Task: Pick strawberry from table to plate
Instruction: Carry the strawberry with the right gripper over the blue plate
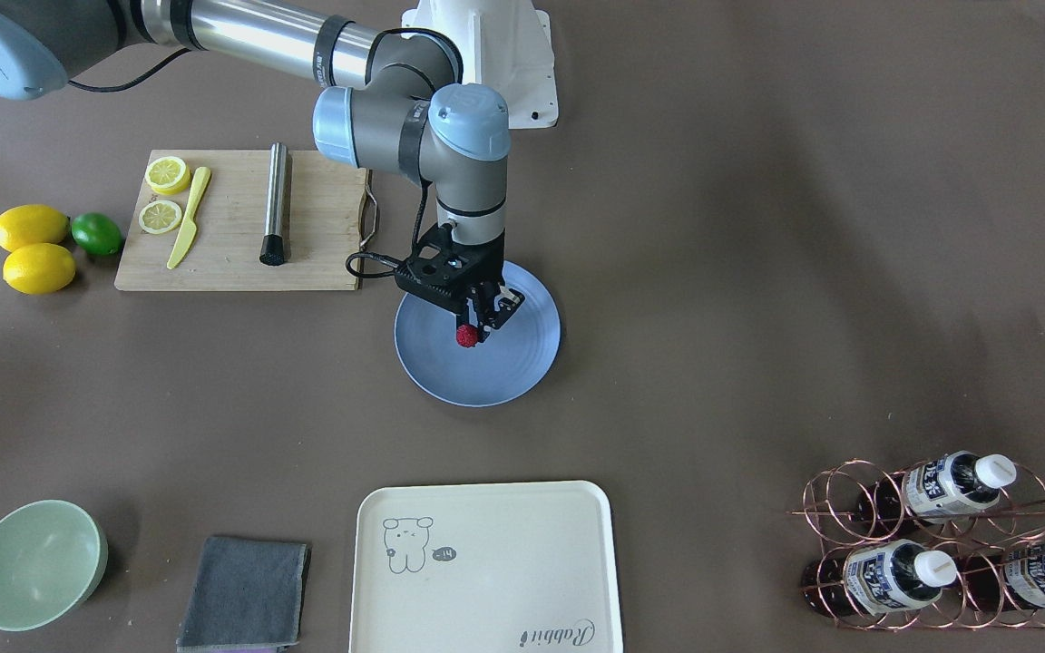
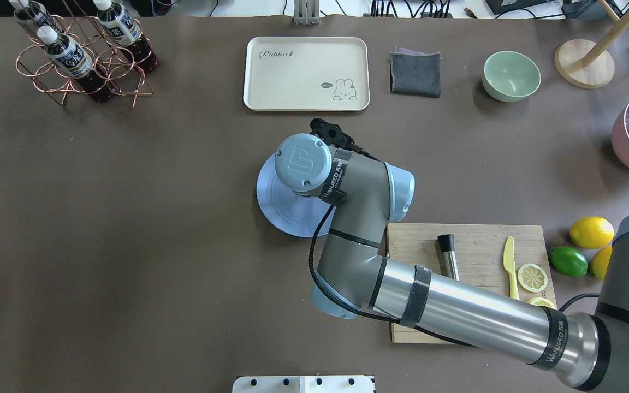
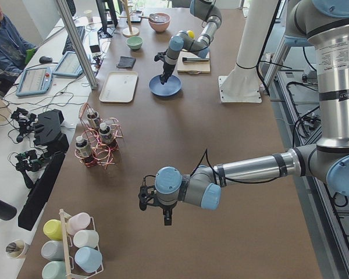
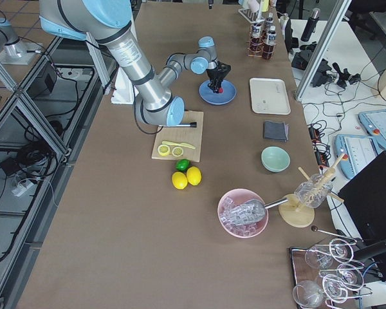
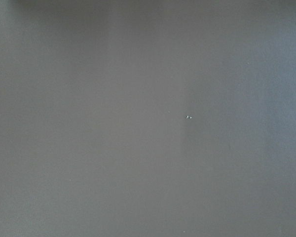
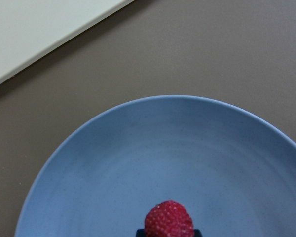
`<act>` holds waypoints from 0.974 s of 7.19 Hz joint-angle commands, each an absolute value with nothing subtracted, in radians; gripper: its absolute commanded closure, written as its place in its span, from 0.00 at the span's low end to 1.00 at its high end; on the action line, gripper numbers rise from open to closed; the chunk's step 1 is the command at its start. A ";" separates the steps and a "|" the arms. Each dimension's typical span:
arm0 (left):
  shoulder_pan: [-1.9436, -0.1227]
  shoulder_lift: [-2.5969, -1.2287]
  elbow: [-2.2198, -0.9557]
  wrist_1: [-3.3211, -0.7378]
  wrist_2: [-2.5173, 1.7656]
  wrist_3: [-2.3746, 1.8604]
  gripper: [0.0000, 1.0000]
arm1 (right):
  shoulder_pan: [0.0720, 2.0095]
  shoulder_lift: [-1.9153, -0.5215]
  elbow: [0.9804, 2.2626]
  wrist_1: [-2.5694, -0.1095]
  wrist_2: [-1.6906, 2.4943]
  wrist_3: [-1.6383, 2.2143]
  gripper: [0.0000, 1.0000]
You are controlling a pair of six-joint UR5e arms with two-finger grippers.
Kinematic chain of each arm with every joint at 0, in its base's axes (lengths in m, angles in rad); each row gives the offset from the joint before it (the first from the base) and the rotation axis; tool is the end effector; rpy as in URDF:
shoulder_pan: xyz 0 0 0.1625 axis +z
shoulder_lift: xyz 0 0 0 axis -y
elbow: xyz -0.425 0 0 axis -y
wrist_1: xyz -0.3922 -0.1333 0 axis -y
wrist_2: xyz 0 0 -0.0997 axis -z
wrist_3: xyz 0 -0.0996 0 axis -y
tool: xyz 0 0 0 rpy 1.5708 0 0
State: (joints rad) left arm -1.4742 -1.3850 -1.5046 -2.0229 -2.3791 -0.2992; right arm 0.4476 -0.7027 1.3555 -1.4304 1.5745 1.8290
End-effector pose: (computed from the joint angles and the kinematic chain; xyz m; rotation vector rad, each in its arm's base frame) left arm -0.0212 -0.4167 0.7256 0.0270 0.8272 -0.1100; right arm -0.6427 -0.4560 0.1978 0.0729 -0.8058 0.6663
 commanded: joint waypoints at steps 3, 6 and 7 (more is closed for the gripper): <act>-1.477 -1.382 -1.506 -2.019 -2.381 -0.299 0.02 | 0.400 -0.703 1.339 -1.417 1.543 1.830 0.91; -1.477 -1.382 -1.505 -2.019 -2.379 -0.301 0.02 | 0.429 -0.701 1.371 -1.427 1.552 1.783 0.00; -1.477 -1.382 -1.506 -2.019 -2.379 -0.299 0.02 | 0.451 -0.703 1.385 -1.430 1.581 1.773 0.00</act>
